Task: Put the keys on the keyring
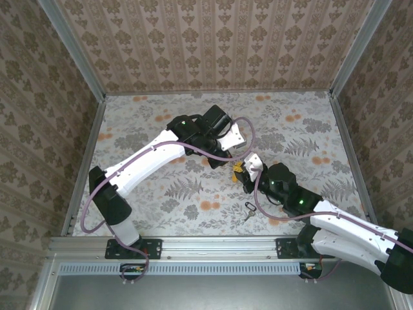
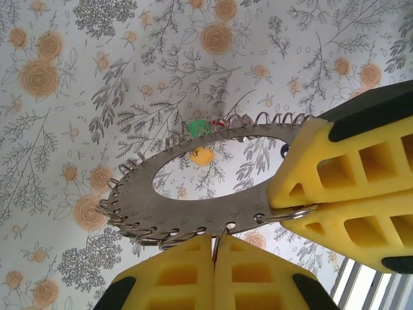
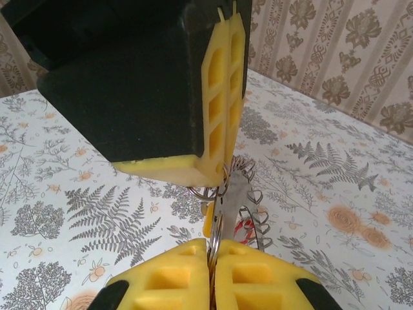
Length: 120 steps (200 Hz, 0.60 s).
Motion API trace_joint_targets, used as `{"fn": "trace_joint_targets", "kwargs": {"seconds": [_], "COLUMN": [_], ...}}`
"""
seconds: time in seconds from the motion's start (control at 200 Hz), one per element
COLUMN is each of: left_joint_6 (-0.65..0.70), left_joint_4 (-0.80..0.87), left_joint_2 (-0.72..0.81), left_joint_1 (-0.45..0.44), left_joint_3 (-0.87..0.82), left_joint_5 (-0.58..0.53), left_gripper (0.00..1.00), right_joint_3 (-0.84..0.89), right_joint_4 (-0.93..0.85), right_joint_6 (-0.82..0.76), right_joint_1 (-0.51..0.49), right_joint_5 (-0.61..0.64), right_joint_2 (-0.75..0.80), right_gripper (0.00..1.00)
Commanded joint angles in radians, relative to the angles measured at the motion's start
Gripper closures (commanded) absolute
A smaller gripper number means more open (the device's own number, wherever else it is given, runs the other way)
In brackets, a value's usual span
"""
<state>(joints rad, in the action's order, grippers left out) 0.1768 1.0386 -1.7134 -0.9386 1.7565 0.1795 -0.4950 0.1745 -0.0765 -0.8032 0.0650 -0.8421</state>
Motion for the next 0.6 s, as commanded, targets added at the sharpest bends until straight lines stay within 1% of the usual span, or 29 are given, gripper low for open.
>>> {"fn": "trace_joint_targets", "kwargs": {"seconds": [0.0, 0.19, 0.375, 0.595], "left_joint_6": [-0.033, -0.063, -0.124, -0.185], "left_joint_4": [0.038, -0.007, -0.114, -0.245], "left_joint_2": [-0.031, -0.025, 0.01, 0.066], "left_joint_1": [0.019, 0.021, 0.042, 0.056], "left_joint_3": [0.019, -0.001, -0.057, -0.135], "left_joint_5": [-0.135, -0.125, -0.067, -0.048], "left_gripper": [1.0, 1.0, 1.0, 1.0], "right_joint_3": [-0.014, -0.019, -0.016, -0.011], "right_joint_4": [0.107, 0.11, 0.111, 0.121], "right_joint_6": [-0.021, -0.02, -0.022, -0.02], "right_joint_1": [-0.025, -0.038, -0.045, -0.048], "right_joint_5": [-0.027, -0.027, -0.028, -0.028], "right_joint_2": [0.037, 0.022, 0.022, 0.023], "right_gripper": [1.0, 1.0, 1.0, 1.0]}}
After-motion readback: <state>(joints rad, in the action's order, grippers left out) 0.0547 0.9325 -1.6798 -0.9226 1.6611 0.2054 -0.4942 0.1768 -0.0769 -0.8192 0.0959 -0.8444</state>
